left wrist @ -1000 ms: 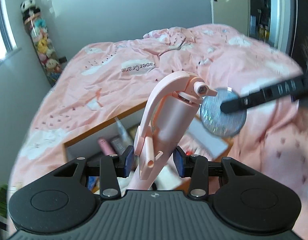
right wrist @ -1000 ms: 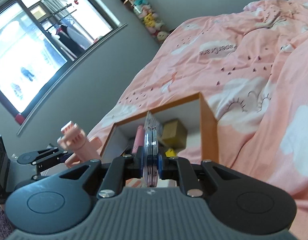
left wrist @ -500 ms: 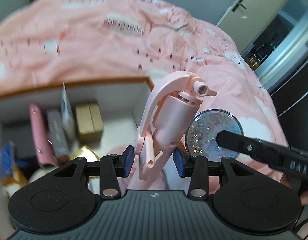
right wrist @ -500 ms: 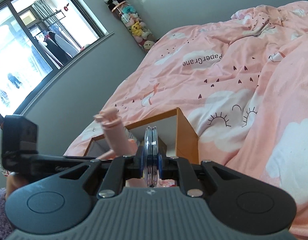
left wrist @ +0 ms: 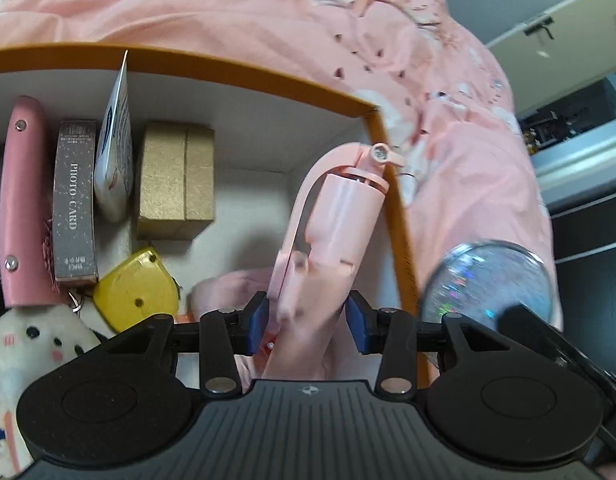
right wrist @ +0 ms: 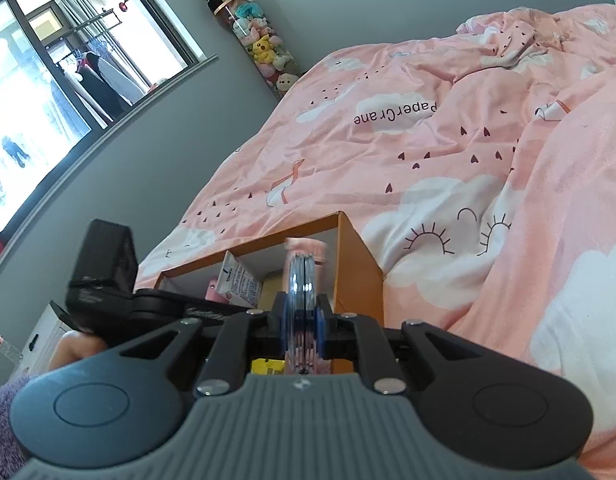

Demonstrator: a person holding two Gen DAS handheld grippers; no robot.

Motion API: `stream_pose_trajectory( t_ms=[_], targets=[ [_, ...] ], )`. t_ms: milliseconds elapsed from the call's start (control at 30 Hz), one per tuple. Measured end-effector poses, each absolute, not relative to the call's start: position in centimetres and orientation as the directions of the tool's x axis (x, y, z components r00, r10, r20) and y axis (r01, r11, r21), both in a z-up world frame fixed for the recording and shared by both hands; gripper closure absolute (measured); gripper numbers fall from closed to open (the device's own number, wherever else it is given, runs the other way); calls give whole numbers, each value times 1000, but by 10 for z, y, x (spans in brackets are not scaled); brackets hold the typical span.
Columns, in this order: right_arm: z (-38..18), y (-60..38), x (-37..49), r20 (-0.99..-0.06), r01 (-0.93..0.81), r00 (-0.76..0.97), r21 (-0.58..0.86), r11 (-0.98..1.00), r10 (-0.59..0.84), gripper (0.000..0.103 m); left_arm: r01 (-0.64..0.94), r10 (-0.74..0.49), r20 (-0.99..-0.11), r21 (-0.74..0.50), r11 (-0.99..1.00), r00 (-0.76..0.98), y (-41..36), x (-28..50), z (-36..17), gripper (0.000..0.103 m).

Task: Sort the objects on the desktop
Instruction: 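Lower the pink selfie stick into the box and open the left gripper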

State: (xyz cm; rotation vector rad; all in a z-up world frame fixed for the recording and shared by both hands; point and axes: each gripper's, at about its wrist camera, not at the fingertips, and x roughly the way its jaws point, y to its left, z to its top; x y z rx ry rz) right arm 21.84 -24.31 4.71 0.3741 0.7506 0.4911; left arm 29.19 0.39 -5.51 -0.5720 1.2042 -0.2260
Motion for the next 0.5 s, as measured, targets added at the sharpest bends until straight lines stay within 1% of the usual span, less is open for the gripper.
stream_pose_trajectory(
  t_ms=[33, 133, 333, 500],
  targets=[
    [47, -242, 219, -557, -287, 632, 477, 831, 539, 89, -139, -452, -817, -525, 840, 358, 4, 294, -58, 64],
    [47, -241, 220, -565, -286, 634, 463, 839, 528, 89, -143, -436, -818, -516, 845, 374, 5, 297, -59, 68],
    [46, -238, 221, -576, -283, 629, 456, 844, 522, 89, -144, -432, -821, -511, 847, 374, 8, 296, -61, 68],
    [48, -234, 218, -581, -284, 630, 445, 850, 515, 89, -152, -381, -834, -470, 869, 399, 9, 291, -56, 66]
  ],
)
